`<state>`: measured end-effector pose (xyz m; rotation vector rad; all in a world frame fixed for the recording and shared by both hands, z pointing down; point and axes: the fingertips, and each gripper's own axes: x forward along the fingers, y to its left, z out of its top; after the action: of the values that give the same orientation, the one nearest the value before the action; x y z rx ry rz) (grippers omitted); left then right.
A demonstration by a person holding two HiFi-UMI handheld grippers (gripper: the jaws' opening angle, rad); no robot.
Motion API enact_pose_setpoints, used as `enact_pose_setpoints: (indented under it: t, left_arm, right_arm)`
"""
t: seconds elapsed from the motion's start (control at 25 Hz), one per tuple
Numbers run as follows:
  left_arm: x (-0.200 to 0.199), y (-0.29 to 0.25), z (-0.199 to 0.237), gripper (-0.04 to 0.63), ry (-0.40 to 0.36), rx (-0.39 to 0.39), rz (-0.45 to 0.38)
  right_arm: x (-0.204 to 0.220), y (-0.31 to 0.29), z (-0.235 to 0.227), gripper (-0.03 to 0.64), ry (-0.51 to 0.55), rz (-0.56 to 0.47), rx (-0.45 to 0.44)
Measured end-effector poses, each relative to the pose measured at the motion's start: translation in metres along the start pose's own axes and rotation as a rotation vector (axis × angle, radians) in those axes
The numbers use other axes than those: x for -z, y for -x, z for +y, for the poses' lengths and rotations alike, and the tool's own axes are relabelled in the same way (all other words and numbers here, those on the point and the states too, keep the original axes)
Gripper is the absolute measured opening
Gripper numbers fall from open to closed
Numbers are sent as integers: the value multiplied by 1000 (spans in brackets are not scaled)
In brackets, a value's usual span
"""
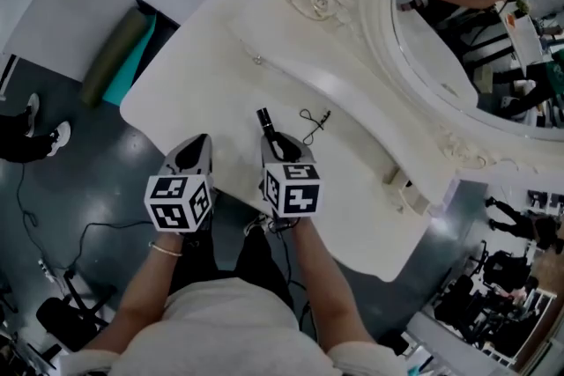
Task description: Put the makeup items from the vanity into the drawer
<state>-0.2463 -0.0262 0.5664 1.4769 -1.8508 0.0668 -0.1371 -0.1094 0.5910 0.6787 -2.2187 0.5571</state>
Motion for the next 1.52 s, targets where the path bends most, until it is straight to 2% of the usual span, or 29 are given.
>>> enact_pose_setpoints:
  t: [0.32, 0.6, 1.2, 1.52]
  left_arm:
    - [-12, -2, -43, 3, -97, 102, 6]
    - [-11, -2, -99, 3, -169, 205, 14]
    - [2, -6, -242, 3, -348, 416, 22]
    - [27, -18, -302, 3, -393, 486, 64]
  right_arm:
    - [3, 42, -23, 97, -90, -70, 82]
    - [20, 91, -49, 97, -179, -121, 156]
    - [71, 201, -130, 97, -357, -243, 330]
    - [106, 238, -167, 97, -435, -257, 392]
